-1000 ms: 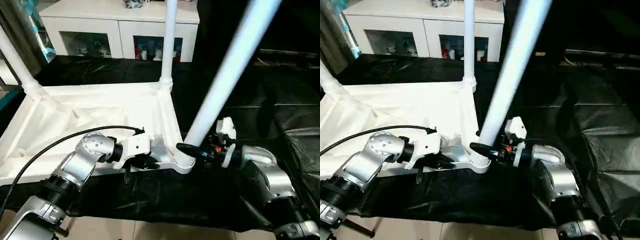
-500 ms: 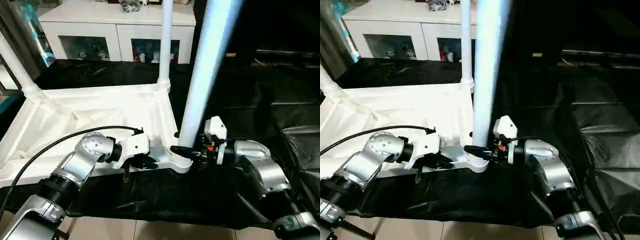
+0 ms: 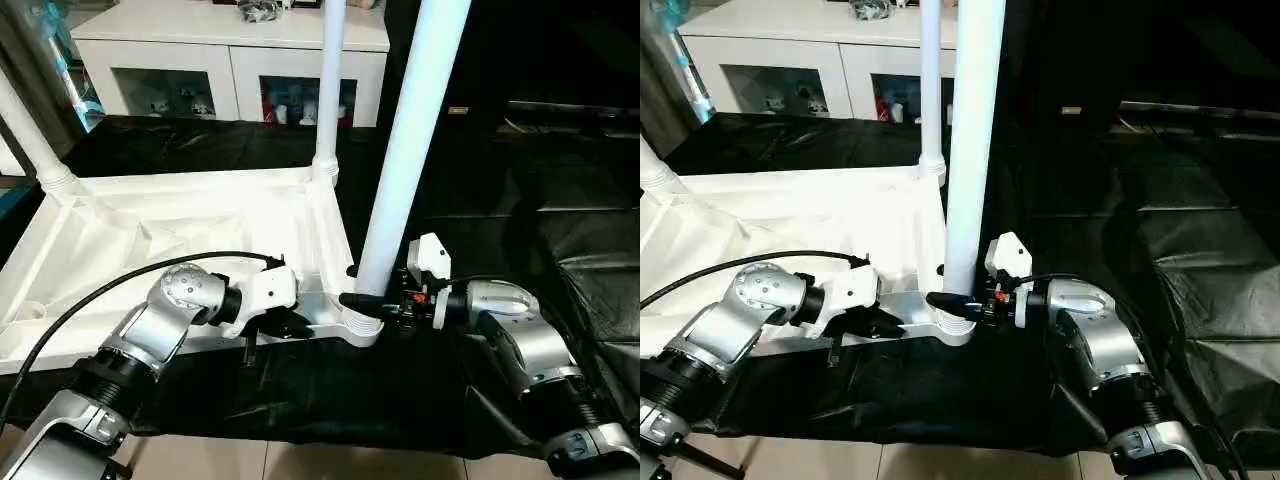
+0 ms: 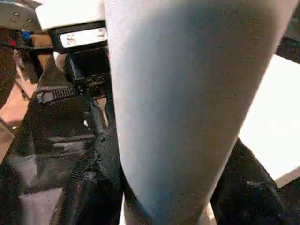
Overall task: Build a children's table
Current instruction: Insert table leg to table base
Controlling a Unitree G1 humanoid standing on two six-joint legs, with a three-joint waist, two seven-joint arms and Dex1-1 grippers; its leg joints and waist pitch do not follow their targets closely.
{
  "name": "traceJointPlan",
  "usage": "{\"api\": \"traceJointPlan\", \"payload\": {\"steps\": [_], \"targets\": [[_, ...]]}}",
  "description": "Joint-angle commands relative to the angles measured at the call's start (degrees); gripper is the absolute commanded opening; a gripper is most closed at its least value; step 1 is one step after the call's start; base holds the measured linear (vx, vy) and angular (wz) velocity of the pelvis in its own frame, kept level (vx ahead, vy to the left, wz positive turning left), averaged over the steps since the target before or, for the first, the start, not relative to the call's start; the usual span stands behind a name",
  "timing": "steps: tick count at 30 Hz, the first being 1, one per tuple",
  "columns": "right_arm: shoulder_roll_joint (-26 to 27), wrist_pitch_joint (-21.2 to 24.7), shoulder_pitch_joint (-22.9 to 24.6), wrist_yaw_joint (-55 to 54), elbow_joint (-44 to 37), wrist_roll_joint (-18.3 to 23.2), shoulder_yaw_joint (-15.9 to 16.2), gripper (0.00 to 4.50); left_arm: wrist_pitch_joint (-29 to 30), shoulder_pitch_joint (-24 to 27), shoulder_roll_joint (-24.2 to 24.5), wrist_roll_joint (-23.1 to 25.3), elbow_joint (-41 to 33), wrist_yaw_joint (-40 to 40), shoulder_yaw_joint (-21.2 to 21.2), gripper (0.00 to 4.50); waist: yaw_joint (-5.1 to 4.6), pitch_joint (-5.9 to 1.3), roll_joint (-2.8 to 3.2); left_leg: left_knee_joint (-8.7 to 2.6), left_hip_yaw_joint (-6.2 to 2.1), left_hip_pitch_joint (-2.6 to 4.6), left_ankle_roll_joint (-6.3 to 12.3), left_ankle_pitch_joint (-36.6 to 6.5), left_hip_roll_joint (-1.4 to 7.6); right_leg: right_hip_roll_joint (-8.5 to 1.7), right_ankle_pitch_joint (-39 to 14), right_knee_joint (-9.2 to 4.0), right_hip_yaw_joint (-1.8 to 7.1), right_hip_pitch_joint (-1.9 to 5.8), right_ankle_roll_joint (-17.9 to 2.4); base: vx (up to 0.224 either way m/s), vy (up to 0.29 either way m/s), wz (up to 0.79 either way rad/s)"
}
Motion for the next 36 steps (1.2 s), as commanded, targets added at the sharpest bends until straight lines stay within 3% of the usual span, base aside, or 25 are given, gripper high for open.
{"api": "traceJointPlan", "payload": {"steps": [1,5,7,10,11,12,14,15,16,17,18,19,20,21,22,23,24,25,26,27,28,29,31,33,36], "targets": [[1.4,4.0,2.9,-8.9,7.8,-6.2,2.2,1.88,3.4,-1.1,-1.3,1.4,-0.8,2.9,0.2,0.00,-0.57,-0.31,0.32,-5.16,-1.69,0.98,-2.53,-33.6,2.72,-2.47,-34.3,-6.04,1.63,-0.99,-6.5,0.000,0.000,0.00],[5.9,7.6,1.2,-22.5,10.8,-6.9,-1.3,1.88,11.8,-3.8,-4.7,1.9,-0.9,9.0,1.8,0.00,-1.39,0.05,0.46,-5.24,-2.49,1.02,-3.81,-36.5,2.25,-2.45,-40.6,-6.59,0.86,-1.29,-4.1,-0.032,0.006,-0.06],[7.7,7.9,0.2,-26.5,12.3,-7.6,-1.7,1.88,15.3,-4.8,-6.2,2.8,-1.2,11.6,1.9,0.00,-1.83,0.32,0.61,-5.34,-2.68,1.13,-3.59,-38.1,2.21,-2.42,-40.8,-6.98,0.50,-1.38,-3.9,-0.062,0.029,-0.12],[10.7,8.8,-2.3,-32.6,16.0,-8.3,-2.1,1.88,19.3,-6.8,-9.2,4.9,0.3,16.9,2.0,0.00,-2.73,0.68,0.98,-5.94,-3.14,0.77,-3.88,-40.6,2.22,-2.26,-38.2,-6.99,-0.36,-0.89,-4.5,-0.018,0.011,-0.04],[11.3,9.0,-2.8,-33.8,16.7,-8.3,-2.1,1.88,20.1,-7.2,-9.8,5.3,0.5,18.0,2.0,0.00,-2.94,0.80,1.35,-6.06,-3.24,1.43,-3.97,-43.0,2.21,-2.08,-37.5,-7.34,-1.00,-0.94,-4.6,0.000,0.000,0.00],[12.8,9.3,-4.6,-36.8,19.6,-8.7,-2.3,1.88,22.7,-8.2,-11.8,6.5,1.7,21.0,1.8,0.00,-3.20,0.86,1.39,-6.10,-3.26,1.40,-3.90,-43.8,2.16,-2.13,-36.6,-7.37,-1.32,-0.78,-4.7,-0.055,0.046,-0.11],[14.2,9.6,-6.5,-39.9,22.6,-9.3,-2.5,1.88,25.3,-9.1,-14.0,7.5,3.0,24.1,1.7,0.00,-3.75,1.63,1.87,-7.07,-3.34,1.97,-3.70,-48.0,2.29,-1.57,-34.3,-7.89,-3.15,-0.13,-4.5,-0.055,0.040,-0.08],[14.8,9.7,-7.4,-41.3,23.9,-9.6,-2.6,1.88,26.5,-9.5,-15.1,8.0,3.4,25.5,1.7,0.00,-3.32,2.26,2.52,-8.74,-2.94,1.82,-3.50,-51.4,2.76,-0.69,-31.5,-7.04,-4.55,0.84,-4.7,-0.056,0.022,-0.01],[15.7,10.1,-8.5,-42.7,25.4,-9.5,-3.0,1.88,27.4,-10.2,-16.8,8.0,4.4,27.3,1.7,0.00,-3.15,1.98,2.30,-9.81,-2.56,0.79,-3.16,-51.9,3.27,-0.53,-27.0,-4.70,-4.64,2.54,-5.5,-0.095,0.002,0.03],[16.5,10.4,-9.5,-43.6,26.7,-9.5,-3.2,1.88,28.1,-10.7,-18.4,7.9,5.2,28.8,1.7,0.00,-0.84,2.25,3.39,-13.89,-1.29,-2.25,-3.84,-53.8,4.69,-0.38,-18.0,2.80,-3.44,5.34,-6.8,-0.095,0.002,0.03],[16.5,10.4,-9.5,-43.6,26.7,-9.5,-3.2,1.88,28.1,-10.7,-18.4,7.9,5.2,28.8,1.7,0.00,0.42,1.72,2.27,-13.93,-0.09,-1.84,-2.74,-51.8,4.56,-0.27,-15.5,3.77,-2.23,4.96,-5.9,-0.080,-0.054,0.23],[16.9,10.5,-10.2,-44.0,27.5,-9.8,-3.1,1.88,28.2,-11.0,-19.3,8.2,6.0,29.8,1.6,0.00,-0.67,1.67,-1.42,-6.21,1.01,3.93,-2.69,-40.5,1.29,-1.86,-36.9,-5.06,-0.02,-2.04,-4.4,0.032,-0.118,0.25],[17.0,10.5,-10.3,-44.1,27.7,-10.0,-3.0,1.88,28.3,-11.1,-19.5,8.3,6.1,30.0,1.6,0.00,-0.56,3.15,-2.58,6.28,-0.57,8.60,0.59,-19.3,-1.44,-7.88,-65.6,-14.78,0.30,-7.70,-2.7,0.032,-0.118,0.25],[17.3,10.5,-10.7,-44.3,28.2,-10.2,-3.1,1.88,28.4,-11.2,-19.8,8.4,6.4,30.5,1.7,0.00,-0.46,2.80,-1.62,4.80,-3.34,2.80,2.54,-10.0,-1.71,-9.77,-63.1,-11.79,2.52,-1.00,-3.6,0.096,-0.025,-0.44],[17.4,10.5,-11.0,-44.4,28.5,-10.3,-3.2,1.88,28.4,-11.3,-20.0,8.5,6.7,30.7,1.8,0.00,0.48,1.99,-0.79,-0.73,-4.65,-2.00,-0.04,-7.6,0.31,-8.20,-50.5,-7.21,0.33,5.38,-3.6,0.074,0.090,-0.47],[17.6,10.3,-11.5,-44.5,29.3,-10.4,-3.3,1.88,28.5,-11.5,-20.2,8.6,7.0,31.0,2.0,0.00,0.09,1.16,-0.21,-3.91,-4.14,0.57,0.34,-12.7,1.52,-3.50,-27.0,-5.04,-0.95,2.28,-6.7,0.074,0.090,-0.47],[17.6,10.3,-11.6,-44.5,29.5,-10.5,-3.3,1.88,28.6,-11.5,-20.2,8.6,7.1,31.0,2.0,0.00,-0.39,1.01,0.71,-3.99,-3.09,2.54,-0.33,-18.3,1.83,-2.20,-14.3,-4.17,-1.11,1.28,-11.3,0.000,0.000,0.00],[17.8,10.1,-12.0,-44.4,30.1,-10.6,-3.3,1.88,28.6,-11.5,-20.2,8.8,7.3,31.1,2.2,0.00,-0.74,1.23,0.63,-4.40,-2.67,2.49,-0.19,-21.6,1.73,-2.07,-13.9,-4.23,-1.01,1.22,-12.3,-0.048,-0.032,0.23],[17.8,10.1,-12.0,-44.4,30.1,-10.6,-3.3,1.88,28.6,-11.5,-20.2,8.8,7.3,31.1,2.2,0.00,-0.96,1.56,0.48,-4.51,-2.17,3.33,-0.29,-28.1,1.70,-2.18,-20.0,-5.22,-0.83,0.63,-12.4,-0.048,-0.032,0.23],[17.9,10.0,-12.3,-44.4,30.6,-10.7,-3.4,1.88,28.7,-11.5,-20.1,8.8,7.3,31.2,2.2,0.00,-1.22,2.03,0.43,-4.66,-2.23,3.59,-0.59,-31.7,1.64,-2.11,-24.8,-5.64,-1.03,0.16,-11.3,0.000,0.000,0.00],[17.9,9.9,-12.5,-44.4,31.0,-10.8,-3.5,1.88,28.7,-11.6,-20.0,8.8,7.5,31.4,2.3,0.00,-1.85,2.12,0.65,-4.76,-2.77,4.23,-1.33,-37.2,1.63,-2.18,-31.1,-6.53,-1.67,-0.13,-8.5,0.000,0.000,0.00],[18.0,9.8,-12.6,-44.4,31.3,-10.8,-3.6,1.88,28.7,-11.7,-20.0,8.8,7.7,31.4,2.3,0.00,-2.55,1.91,0.50,-5.22,-3.50,3.53,-1.26,-38.8,1.79,-2.36,-31.0,-6.50,-2.08,0.79,-6.6,0.000,0.000,0.00],[18.1,9.6,-13.2,-44.2,32.2,-11.1,-4.1,1.88,28.5,-12.0,-20.0,8.7,8.2,31.5,2.6,0.00,-2.84,1.72,0.79,-5.60,-3.78,3.28,-0.91,-39.5,1.98,-2.65,-28.8,-6.66,-2.35,1.14,-6.0,0.000,0.000,0.00],[18.2,9.5,-13.6,-44.0,32.7,-11.3,-4.3,1.88,28.2,-12.1,-19.9,8.7,8.3,31.3,2.6,0.00,-2.84,1.65,0.88,-5.39,-3.28,3.83,-0.55,-38.3,1.75,-2.91,-29.1,-7.29,-2.07,0.53,-6.6,0.000,0.000,0.00],[18.4,9.7,-14.3,-44.0,33.5,-11.8,-4.2,1.88,27.1,-12.1,-19.7,8.5,8.6,30.8,2.4,0.00,-3.01,1.95,0.79,-5.39,-3.28,3.61,-0.14,-37.7,1.65,-3.05,-32.7,-7.67,-2.24,0.40,-5.9,0.000,0.000,0.00]]}}
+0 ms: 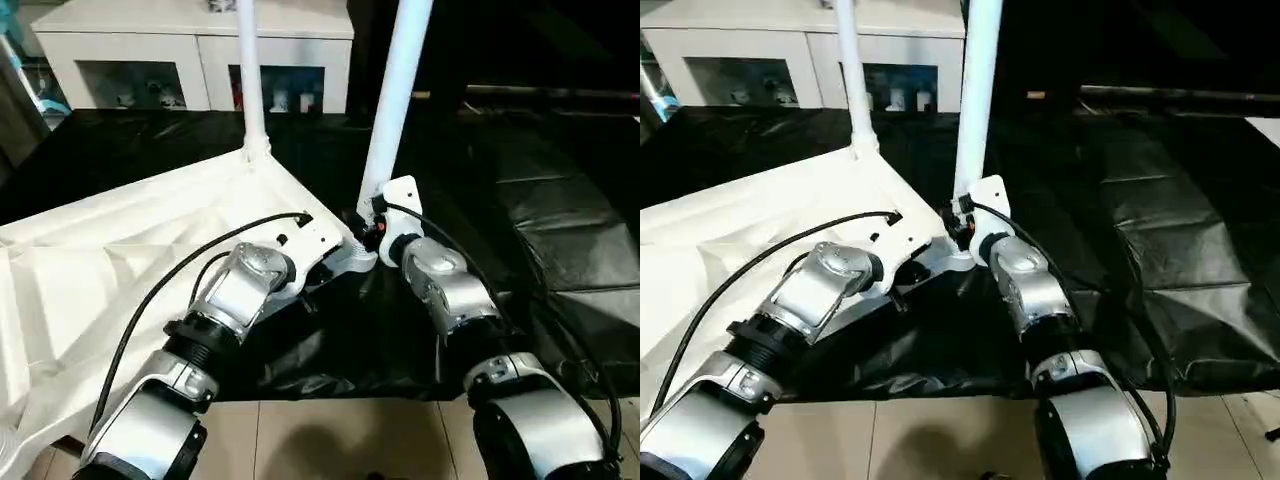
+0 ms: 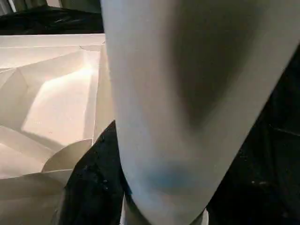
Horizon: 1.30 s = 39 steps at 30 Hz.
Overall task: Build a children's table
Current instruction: Insert table leg to table base
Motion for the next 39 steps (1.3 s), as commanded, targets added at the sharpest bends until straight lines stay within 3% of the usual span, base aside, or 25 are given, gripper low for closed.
{"api": "traceJointPlan", "payload": {"steps": [1,7,9,12,13,15,16,18,19,22,28,33,37,38,39], "targets": [[3.1,6.9,4.3,2.4,9.3,-2.1,3.2,1.88,-1.5,-0.9,-0.9,0.1,1.4,0.8,-1.4,0.00,-0.56,-0.72,0.49,-5.65,-1.36,0.42,0.98,-35.6,2.04,-2.33,-30.7,-5.13,0.63,-0.16,-1.3,0.000,0.000,0.00],[3.0,6.1,3.2,3.5,10.2,-2.2,3.1,1.88,-3.1,-0.5,-0.4,-0.1,0.8,-0.6,-1.4,0.00,-0.79,-0.85,0.87,-5.85,-1.48,0.67,1.02,-36.9,2.12,-2.35,-30.9,-5.50,0.10,-0.21,-0.6,0.000,0.000,0.00],[2.9,5.9,3.0,4.2,10.1,-2.1,3.0,2.44,-3.3,-0.5,-0.3,-0.2,0.7,-0.8,-1.4,0.00,-0.89,-0.87,0.83,-5.89,-1.52,0.61,1.02,-37.4,2.11,-2.35,-31.1,-5.54,-0.03,-0.15,-0.4,0.000,0.000,0.00],[2.9,5.3,2.7,5.6,9.5,-1.5,2.6,2.65,-3.9,-0.4,-0.1,-0.3,0.6,-1.3,-1.4,0.00,-0.83,-1.07,0.80,-5.70,-1.36,0.67,1.18,-36.6,2.17,-2.56,-30.0,-5.43,0.35,-0.28,-1.5,0.000,0.000,0.00],[2.8,4.8,2.5,6.2,9.2,-1.4,2.5,2.78,-4.2,-0.3,0.1,-0.4,0.4,-1.5,-1.4,0.00,-0.53,-1.12,0.61,-5.68,-1.04,0.42,1.23,-34.5,2.28,-2.69,-27.6,-5.01,0.91,-0.32,-3.0,0.000,0.000,0.00],[2.8,4.1,2.2,7.0,8.9,-1.0,2.3,2.94,-4.5,-0.2,0.2,-0.5,0.2,-1.7,-1.4,0.00,-0.47,-1.42,0.52,-5.77,-1.11,-0.34,1.42,-32.3,2.36,-2.85,-25.7,-4.40,1.16,0.47,-3.9,0.000,0.000,0.00],[2.8,3.8,2.1,7.3,8.9,-0.9,2.2,3.14,-4.6,-0.2,0.2,-0.5,0.3,-1.7,-1.4,0.00,-0.15,-1.76,0.60,-5.66,-0.75,-0.67,1.44,-28.4,2.51,-2.96,-22.1,-3.95,1.74,0.58,-5.8,0.000,0.000,0.00],[2.8,3.0,1.8,8.1,8.2,-0.4,1.8,3.23,-4.7,-0.1,0.3,-0.5,0.2,-1.9,-1.4,0.00,0.07,-2.03,0.69,-5.42,-0.37,-0.53,1.36,-26.1,2.56,-2.94,-19.1,-3.67,2.02,0.48,-7.6,0.000,0.000,0.00],[2.8,2.5,1.6,8.5,7.7,-0.1,1.6,3.44,-4.8,0.0,0.3,-0.6,0.0,-2.1,-1.3,0.00,0.20,-1.99,0.42,-5.33,-0.04,-0.79,1.58,-24.2,2.54,-2.84,-17.4,-3.38,2.19,0.61,-8.7,0.000,0.000,0.00],[2.7,1.6,1.5,9.8,6.3,0.3,1.3,3.52,-5.0,0.3,0.6,-0.7,-0.6,-2.5,-1.2,0.00,0.58,-2.06,0.34,-5.15,0.24,-0.94,2.31,-21.2,2.56,-3.01,-19.6,-3.38,2.29,0.83,-8.5,0.000,0.000,0.00],[1.1,1.2,3.3,14.6,-0.2,1.2,1.9,4.11,-7.6,1.5,1.7,-0.9,-1.2,-3.9,-1.5,0.00,1.35,-2.90,0.35,-4.80,0.61,-1.06,2.84,-16.9,2.81,-2.80,-15.5,-2.69,2.32,1.41,-9.8,0.000,0.000,0.00],[-1.2,2.2,5.7,18.5,-6.6,2.0,2.6,4.39,-9.1,2.5,2.5,-1.2,-2.1,-5.0,-1.6,0.00,1.59,-3.46,0.26,-4.32,1.15,-0.97,3.46,-14.1,2.84,-2.58,-14.3,-2.49,2.33,1.22,-10.8,0.000,0.000,0.00],[-5.0,2.6,9.0,24.6,-14.3,2.7,3.8,4.39,-11.7,3.9,3.9,-1.8,-3.3,-7.7,-2.0,0.00,2.30,-4.29,0.18,-3.19,2.28,-0.95,5.59,-7.6,2.90,-2.24,-5.4,-1.36,2.45,0.97,-13.2,0.029,-0.018,0.07],[-6.6,2.9,10.4,26.9,-16.9,2.7,4.3,4.39,-13.1,4.4,4.4,-2.2,-3.7,-8.9,-2.1,0.00,2.47,-4.06,0.16,-3.12,2.56,-1.13,5.77,-9.2,2.94,-1.92,-6.9,-1.50,2.37,0.64,-13.4,0.059,-0.037,0.15],[-8.0,3.2,11.4,28.7,-18.9,2.8,4.7,4.39,-13.3,4.7,4.7,-2.5,-4.0,-9.4,-2.0,0.00,2.53,-4.10,0.02,-3.05,2.59,-1.37,5.58,-9.6,2.85,-1.88,-7.2,-1.31,2.39,0.93,-13.1,0.052,-0.028,0.09]]}}
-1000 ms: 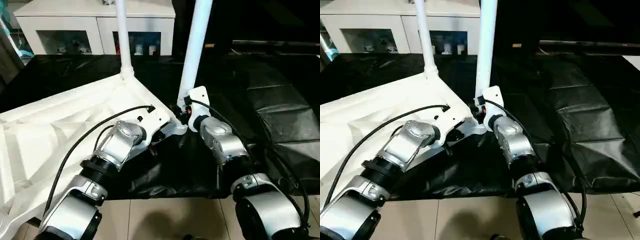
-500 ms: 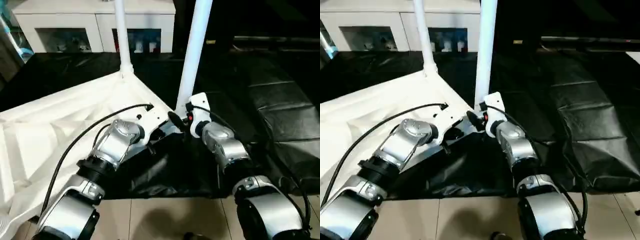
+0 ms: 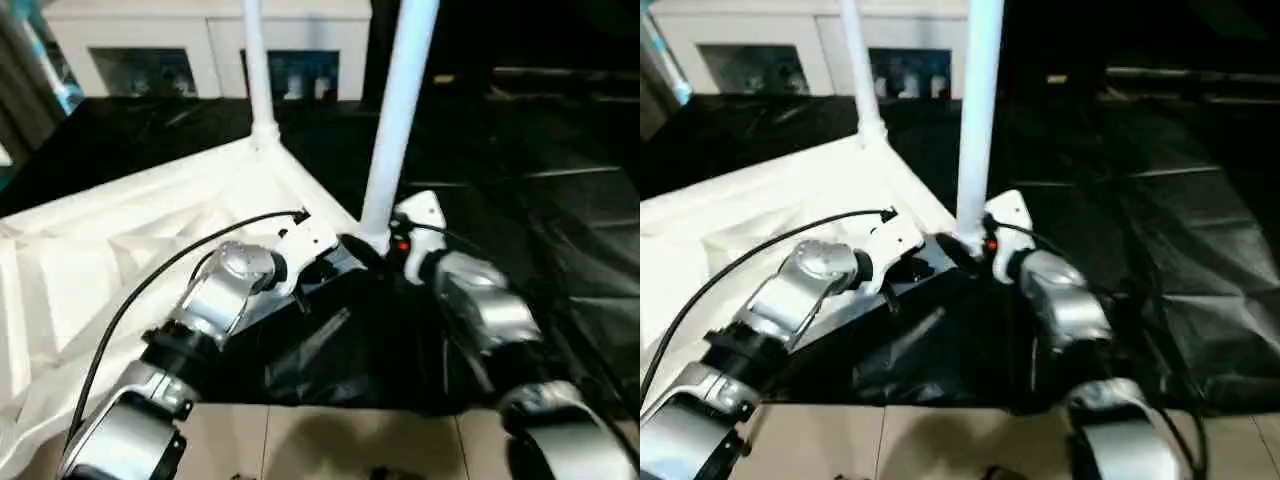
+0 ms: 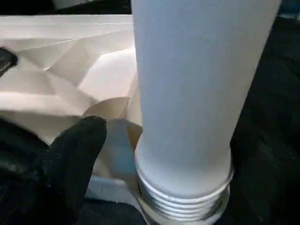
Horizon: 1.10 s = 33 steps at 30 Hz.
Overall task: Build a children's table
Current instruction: Insert table leg to table base, then rotate leg to tighten
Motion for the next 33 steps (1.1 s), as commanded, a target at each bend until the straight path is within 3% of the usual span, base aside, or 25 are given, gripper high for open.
{"api": "traceJointPlan", "payload": {"steps": [1,2,6,8,10,12,13,17,25,33], "targets": [[-0.5,1.3,2.2,8.0,-5.4,0.7,5.1,4.39,-1.9,1.2,0.5,-0.1,0.3,-1.7,-2.1,0.00,0.16,-4.51,-0.21,-3.22,0.26,-0.28,5.70,-8.9,1.52,-1.68,-10.4,-3.09,2.03,2.71,-13.2,0.061,-0.022,0.05],[-1.1,1.5,2.7,8.8,-6.3,0.9,5.2,4.39,-2.3,1.3,0.7,-0.2,0.1,-2.2,-2.1,0.00,0.27,-4.60,-0.20,-2.93,0.40,-0.28,6.29,-6.8,1.53,-1.51,-6.5,-2.58,2.06,2.52,-14.1,0.061,-0.022,0.05],[-4.1,3.3,4.9,11.8,-10.9,2.7,4.5,4.39,-4.1,2.7,2.9,-1.5,-1.9,-6.9,-2.7,0.00,0.35,-5.42,-0.04,-1.93,0.31,-1.19,9.12,0.6,1.41,-1.53,3.6,-1.00,1.93,3.39,-15.5,0.000,0.000,0.00],[-5.1,3.9,5.6,12.9,-12.4,3.4,4.4,4.39,-6.1,3.5,3.9,-2.4,-2.9,-9.7,-2.9,0.00,0.37,-5.39,0.22,-1.70,0.29,-1.36,9.80,1.8,1.40,-1.43,4.8,-0.88,1.88,3.25,-16.0,0.000,0.000,0.00],[-5.8,4.6,6.2,13.6,-13.6,3.7,4.6,4.39,-6.8,3.9,4.7,-2.7,-3.5,-11.0,-3.1,0.00,0.42,-5.25,0.26,-1.82,0.44,-1.13,9.27,-0.5,1.54,-1.41,2.2,-1.19,1.90,3.05,-16.4,0.000,0.000,0.00],[-6.2,5.9,6.7,14.4,-14.6,3.9,4.8,4.39,-6.3,4.2,5.5,-2.8,-4.0,-11.8,-3.3,0.00,0.51,-5.08,0.28,-2.03,0.47,-0.95,7.69,-3.1,1.62,-1.27,-1.4,-1.47,1.91,3.02,-15.9,0.000,0.000,0.00],[-6.1,7.2,7.1,14.8,-15.4,4.2,4.9,4.39,-6.5,4.4,6.0,-2.9,-4.2,-12.3,-3.3,0.00,0.49,-4.86,0.43,-2.27,0.43,-0.90,6.04,-5.4,1.73,-1.21,-4.1,-1.62,1.95,3.02,-15.1,0.000,0.000,0.00],[-5.2,7.6,7.3,13.4,-14.6,3.6,5.6,4.39,-6.3,4.7,6.3,-3.1,-4.8,-12.9,-3.1,0.00,0.39,-4.95,0.50,-2.27,0.38,-0.83,3.72,-6.8,1.62,-1.17,-5.6,-1.68,2.09,2.95,-14.4,0.000,0.000,0.00],[-3.8,7.9,6.9,9.5,-9.7,3.9,3.5,3.60,-6.1,5.0,7.0,-3.2,-5.3,-13.7,-3.0,0.00,0.50,-5.14,0.44,-2.04,0.29,-1.05,3.07,-6.2,1.29,-1.15,-5.4,-1.49,2.14,3.16,-14.0,0.000,0.000,0.00],[-4.0,9.0,8.6,9.7,-8.1,7.1,0.6,2.99,-6.1,5.2,7.7,-3.2,-5.4,-14.5,-2.9,0.00,0.75,-5.54,0.74,-1.61,0.26,-0.98,4.64,-4.0,1.27,-1.03,0.0,-0.89,2.02,3.24,-15.8,0.000,0.000,0.00]]}}
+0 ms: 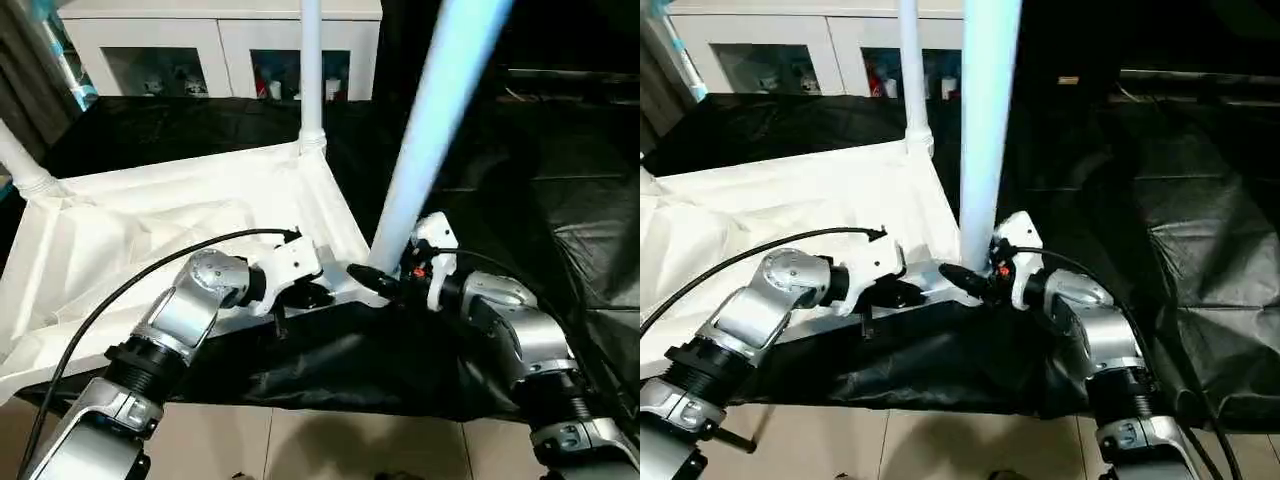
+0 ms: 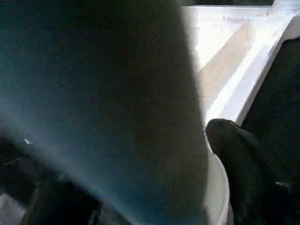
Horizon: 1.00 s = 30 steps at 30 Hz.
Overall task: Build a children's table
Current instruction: Rotate leg to tighten
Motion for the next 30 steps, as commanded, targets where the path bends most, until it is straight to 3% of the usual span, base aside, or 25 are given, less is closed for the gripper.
{"api": "traceJointPlan", "payload": {"steps": [1,10,20,25,29,30], "targets": [[-0.1,1.6,2.0,0.5,2.6,1.1,-0.8,2.91,0.1,1.1,0.6,0.2,-0.6,-1.2,-1.6,0.00,0.05,-4.90,0.04,-2.84,0.17,-0.14,4.85,-4.5,0.49,-1.82,0.8,-2.24,2.00,4.12,-16.7,0.000,0.000,0.00],[-0.1,2.0,2.1,1.5,6.3,0.5,-0.2,2.74,-0.1,1.1,1.1,0.0,-0.7,-2.1,-1.8,0.00,0.08,-4.50,0.25,-3.28,-0.03,0.11,2.01,-10.2,0.59,-2.04,-9.8,-3.35,1.89,3.94,-14.2,0.000,0.000,0.00],[-1.5,-1.1,2.5,3.1,7.7,-2.2,3.0,2.73,-1.0,1.3,2.6,0.0,-0.8,-3.7,-2.4,0.00,-0.03,-4.82,0.29,-3.05,-0.16,-0.15,2.86,-7.6,0.47,-1.89,-5.3,-2.86,1.77,4.12,-15.0,0.000,0.000,0.00],[0.6,-1.9,2.0,-1.4,10.1,-2.5,1.5,2.73,0.1,0.5,1.5,0.3,0.8,-1.4,-1.5,0.00,-0.36,-4.60,0.11,-3.23,-0.20,-0.20,2.31,-9.2,0.45,-1.94,-8.4,-3.26,1.78,4.03,-14.3,0.000,0.000,0.00],[3.1,-3.4,0.6,-10.0,15.5,-2.9,-1.1,2.73,2.4,-1.1,-1.3,0.9,3.8,3.8,-0.1,0.00,-0.91,-4.00,0.17,-3.58,-0.11,0.23,0.95,-14.2,0.28,-1.91,-17.8,-4.33,1.77,3.37,-12.1,0.000,0.000,0.00],[5.7,-5.1,-1.4,-20.5,21.8,-2.6,-4.2,2.73,4.5,-3.6,-4.7,1.5,8.0,10.2,1.5,0.00,-0.99,-4.07,0.17,-3.69,-0.40,0.49,0.19,-16.0,0.24,-1.98,-21.9,-4.70,1.57,3.40,-10.8,-0.054,0.002,0.02]]}}
